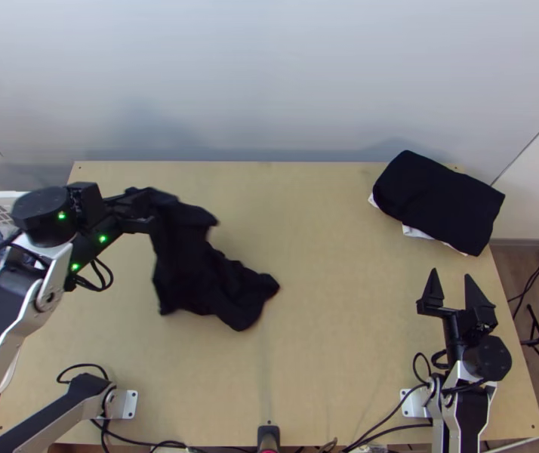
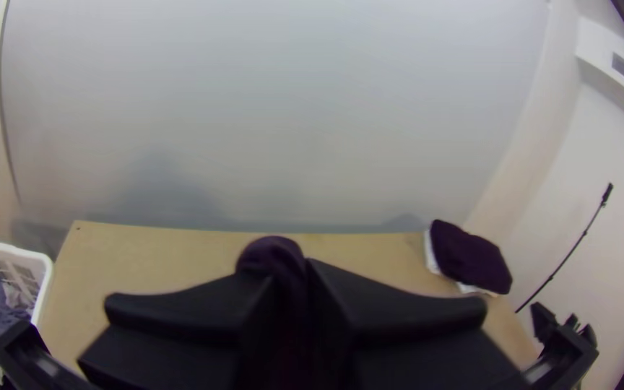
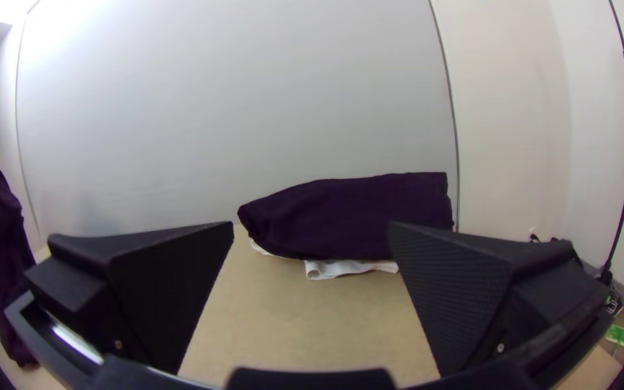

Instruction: Fold the t-shirt

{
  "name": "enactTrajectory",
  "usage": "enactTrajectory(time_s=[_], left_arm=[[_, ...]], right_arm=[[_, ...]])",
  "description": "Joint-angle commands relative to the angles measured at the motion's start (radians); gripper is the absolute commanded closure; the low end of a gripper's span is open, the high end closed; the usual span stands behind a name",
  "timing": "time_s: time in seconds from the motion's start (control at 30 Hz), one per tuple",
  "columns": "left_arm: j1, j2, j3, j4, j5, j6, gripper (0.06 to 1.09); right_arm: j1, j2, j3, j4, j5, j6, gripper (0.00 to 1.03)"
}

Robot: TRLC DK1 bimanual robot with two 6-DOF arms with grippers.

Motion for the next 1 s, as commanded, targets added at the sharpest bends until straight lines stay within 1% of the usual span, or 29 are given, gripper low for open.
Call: enactTrajectory(time_s=[0.0,0.03,0.1,0.17,0.2,0.4,0.47,0.73,0.97], left_arm=[[0.240,0.073,-0.245,0.127,0.021,0.107,0.18],[0.297,0.104,-0.240,0.131,0.029,0.099,0.10],[0.370,0.141,-0.233,0.127,0.061,0.095,0.10],[0.449,0.149,-0.220,0.117,0.127,0.092,0.10],[0.472,0.146,-0.213,0.111,0.144,0.090,0.10],[0.533,0.116,-0.128,-0.066,0.224,0.090,0.10],[0.535,0.096,-0.113,-0.109,0.236,0.079,0.10],[0.528,0.058,-0.122,-0.143,0.241,0.041,0.10],[0.538,0.030,-0.142,-0.170,0.231,0.046,0.10]], right_arm=[[0.000,-0.001,0.000,0.000,0.000,0.000,0.04],[0.000,0.001,0.000,0.000,0.000,0.000,0.04],[0.000,-0.001,0.000,0.000,0.000,0.000,0.04],[0.000,-0.001,0.000,0.000,0.000,0.000,0.04],[0.000,0.001,0.000,0.000,0.000,0.000,0.04],[0.000,-0.001,0.000,0.000,0.000,0.000,0.04],[0.000,-0.001,0.000,0.000,0.000,0.000,0.04],[0.000,-0.001,0.000,0.000,0.000,0.000,0.04],[0.000,-0.001,0.000,0.000,0.000,0.000,0.04]])
